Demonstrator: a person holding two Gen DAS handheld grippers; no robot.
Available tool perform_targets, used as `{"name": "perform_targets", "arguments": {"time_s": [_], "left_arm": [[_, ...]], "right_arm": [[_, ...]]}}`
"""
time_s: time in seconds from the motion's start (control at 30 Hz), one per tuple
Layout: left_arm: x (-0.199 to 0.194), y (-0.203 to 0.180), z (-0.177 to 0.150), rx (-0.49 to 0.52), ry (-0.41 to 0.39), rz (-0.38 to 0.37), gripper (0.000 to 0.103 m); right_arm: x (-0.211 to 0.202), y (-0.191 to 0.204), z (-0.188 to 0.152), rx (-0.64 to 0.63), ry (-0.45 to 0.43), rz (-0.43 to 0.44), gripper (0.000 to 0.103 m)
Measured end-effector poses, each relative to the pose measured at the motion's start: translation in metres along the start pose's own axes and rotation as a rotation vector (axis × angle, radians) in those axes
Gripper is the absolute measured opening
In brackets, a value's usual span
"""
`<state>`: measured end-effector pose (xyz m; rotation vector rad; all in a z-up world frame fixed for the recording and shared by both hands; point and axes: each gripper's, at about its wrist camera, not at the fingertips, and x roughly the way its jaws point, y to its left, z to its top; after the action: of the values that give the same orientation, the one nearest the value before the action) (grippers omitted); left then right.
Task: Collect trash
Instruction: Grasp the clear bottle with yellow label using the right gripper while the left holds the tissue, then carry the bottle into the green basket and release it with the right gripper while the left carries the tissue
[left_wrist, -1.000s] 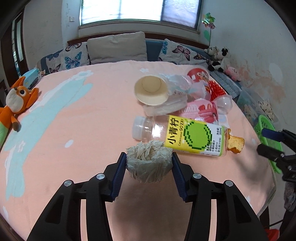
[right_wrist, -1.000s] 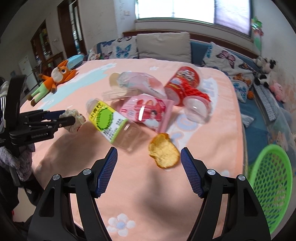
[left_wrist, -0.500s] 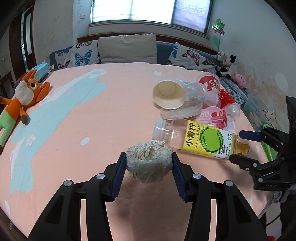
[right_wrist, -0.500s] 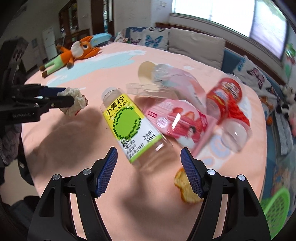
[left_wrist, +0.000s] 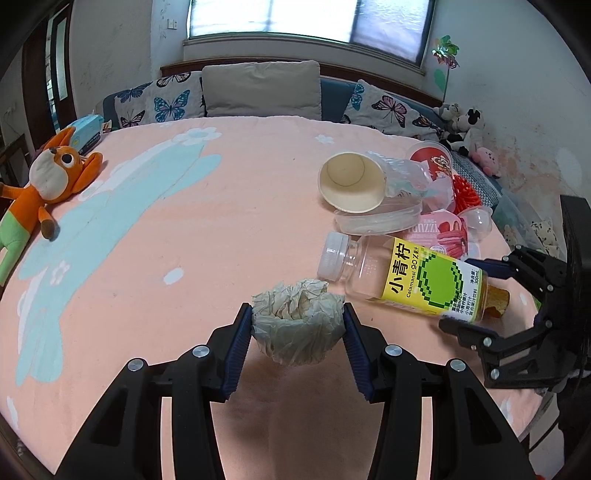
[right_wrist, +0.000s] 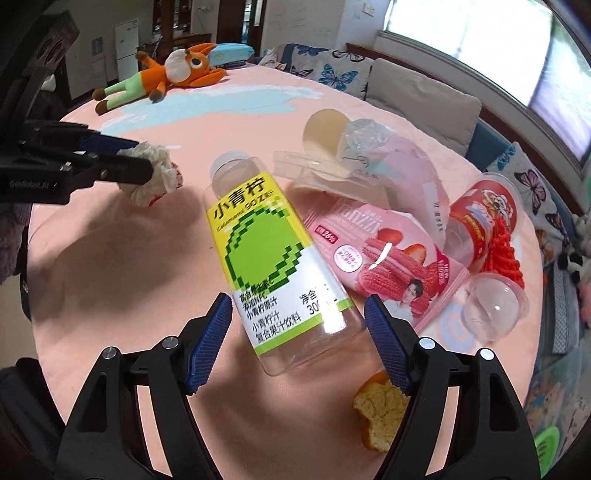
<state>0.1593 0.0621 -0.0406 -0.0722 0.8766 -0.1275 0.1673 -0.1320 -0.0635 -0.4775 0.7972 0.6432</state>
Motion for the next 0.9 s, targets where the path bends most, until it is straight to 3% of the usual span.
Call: {"name": "perform_targets", "arguments": {"time_s": [0.13,0.27,0.37,0.9], "left_arm": [[-0.002,0.001,0.0,-0.005,-0.006,0.005,0.047],[-0.006,0.005,0.0,-0.018,-0.016,0.003,0.047],[-0.007,0.007,-0.001,-0.024,-0.017,0.004,0.047],[-0.024,-0.001,-0.002,-0.02,-0.061,-0.034,0.047]], "right_arm": [[0.005,0.006,-0.003,-0.026,0.013,-0.018,0.072],[0.008,0.01,-0.006,-0.025,0.017,-0.018,0.062],[0.006,0.012,-0.007,-0.008,0.007,-0.02,0.062],[-0.073,0.007,0.004,0.152,-0.162,0.02,0.06]]}}
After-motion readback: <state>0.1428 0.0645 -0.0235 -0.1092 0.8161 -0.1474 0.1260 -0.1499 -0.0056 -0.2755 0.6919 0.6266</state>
